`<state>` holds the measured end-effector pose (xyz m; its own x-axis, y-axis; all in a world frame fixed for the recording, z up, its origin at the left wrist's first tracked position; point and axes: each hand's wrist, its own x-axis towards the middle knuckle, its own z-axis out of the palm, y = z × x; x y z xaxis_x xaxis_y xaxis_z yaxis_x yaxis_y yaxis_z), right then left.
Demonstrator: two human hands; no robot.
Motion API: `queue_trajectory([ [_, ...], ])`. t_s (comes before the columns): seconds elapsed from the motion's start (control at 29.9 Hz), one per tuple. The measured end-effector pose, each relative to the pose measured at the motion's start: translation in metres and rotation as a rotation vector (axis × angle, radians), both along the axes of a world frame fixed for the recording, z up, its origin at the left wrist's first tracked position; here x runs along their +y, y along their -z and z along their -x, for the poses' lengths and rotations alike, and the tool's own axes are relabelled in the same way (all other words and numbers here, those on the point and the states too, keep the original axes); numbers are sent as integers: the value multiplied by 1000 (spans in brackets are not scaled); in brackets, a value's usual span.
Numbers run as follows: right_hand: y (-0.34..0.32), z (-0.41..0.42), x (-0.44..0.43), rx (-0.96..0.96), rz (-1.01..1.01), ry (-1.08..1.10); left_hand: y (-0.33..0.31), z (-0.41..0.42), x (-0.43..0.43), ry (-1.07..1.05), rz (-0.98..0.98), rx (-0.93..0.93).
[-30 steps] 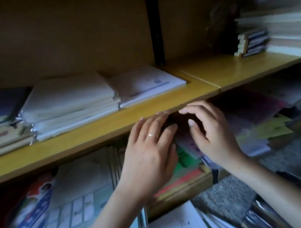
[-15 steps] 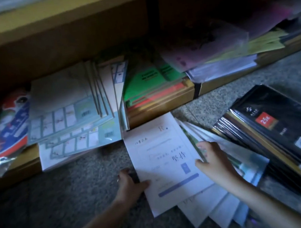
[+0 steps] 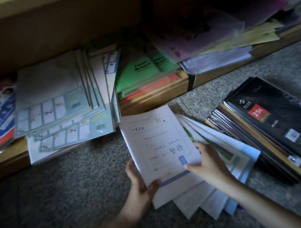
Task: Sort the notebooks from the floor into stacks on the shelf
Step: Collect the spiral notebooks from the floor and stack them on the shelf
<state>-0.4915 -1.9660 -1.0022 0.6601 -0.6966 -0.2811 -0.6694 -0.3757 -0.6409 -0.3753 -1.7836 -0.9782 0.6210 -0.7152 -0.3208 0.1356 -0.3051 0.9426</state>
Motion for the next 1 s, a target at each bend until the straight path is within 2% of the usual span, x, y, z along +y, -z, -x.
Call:
queue_trajectory([
  [0.07,-5,7,6,73,139,-75,-12,5,-2,87,41,-4],
  [0.13,-9,14,10,47,129,-90,-27,9,-9,169,92,-59],
  [0.17,-14,15,13,-34,33,-52,-36,10,-13,203,120,-93],
  [0.27,-35,17,8,-433,-276,194,-68,8,-29,274,233,-212],
  [0.33,-57,18,-4,-572,-265,326,-86,2,-39,272,314,-297],
  [0.37,-70,18,-12,-621,-252,349,-98,-2,-43,257,341,-270],
  [0.47,-112,16,-42,-720,-283,251,-133,-18,-58,220,396,-112],
  [0.57,-153,10,-66,-793,-428,53,-168,-35,-72,160,465,-102],
  [0.7,-203,-3,-83,-935,-581,-82,-208,-54,-89,158,615,-360],
  [0.84,-247,-26,-96,-1036,-450,-77,-249,-66,-104,79,725,-561],
  [1.0,-287,-74,-116,-1112,-399,-1,-285,-95,-126,-114,714,-556],
])
